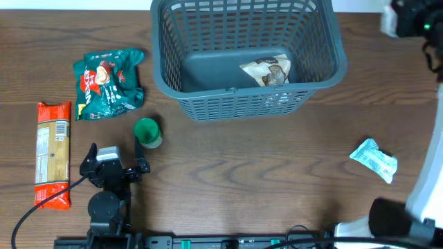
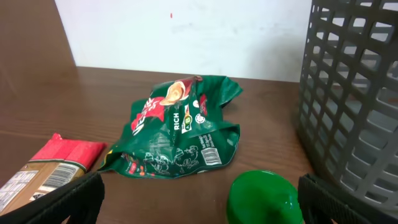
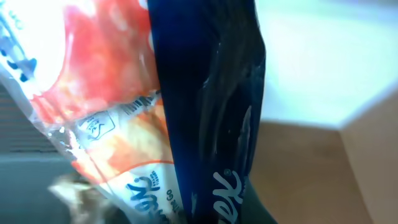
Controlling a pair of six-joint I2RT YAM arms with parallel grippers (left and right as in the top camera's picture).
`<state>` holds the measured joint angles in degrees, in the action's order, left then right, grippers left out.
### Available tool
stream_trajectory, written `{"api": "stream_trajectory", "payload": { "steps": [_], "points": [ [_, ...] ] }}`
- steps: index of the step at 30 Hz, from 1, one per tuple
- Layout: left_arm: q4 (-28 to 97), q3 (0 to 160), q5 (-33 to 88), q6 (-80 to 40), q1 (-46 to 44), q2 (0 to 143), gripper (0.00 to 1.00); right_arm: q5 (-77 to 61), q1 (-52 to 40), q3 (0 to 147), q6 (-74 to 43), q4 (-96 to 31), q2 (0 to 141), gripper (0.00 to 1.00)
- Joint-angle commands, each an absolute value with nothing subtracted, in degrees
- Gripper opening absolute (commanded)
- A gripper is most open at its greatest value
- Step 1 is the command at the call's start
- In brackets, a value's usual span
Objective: Pack container
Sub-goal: 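Carry the tissue pack with the right gripper and release it in the basket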
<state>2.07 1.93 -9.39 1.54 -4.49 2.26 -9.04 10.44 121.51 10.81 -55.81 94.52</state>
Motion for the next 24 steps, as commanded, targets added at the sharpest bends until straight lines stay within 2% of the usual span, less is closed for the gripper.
{"api": "stream_trajectory", "payload": {
  "steps": [1,8,12,21,24],
  "points": [
    [3.11,0.23,-10.04,1.91,-4.14,2.44,0.99,-8.49,2.98,122.26,15.88,-55.31,92.29,0.01],
    [3.11,0.23,-10.04,1.91,-4.14,2.44,0.99,-8.4,-10.04,122.23,37.12,-62.13,93.45,0.01],
    [3.11,0.23,-10.04,1.91,-4.14,2.44,0.99,-8.14,-12.27,122.21,47.37,-67.48,95.15,0.01],
    [3.11,0.23,-10.04,1.91,-4.14,2.44,0.99,-8.19,-11.66,122.15,53.08,-70.15,101.6,0.01],
    [3.11,0.23,-10.04,1.91,-4.14,2.44,0.99,-8.62,-12.08,122.15,54.81,-70.15,104.29,0.04]
  ]
}}
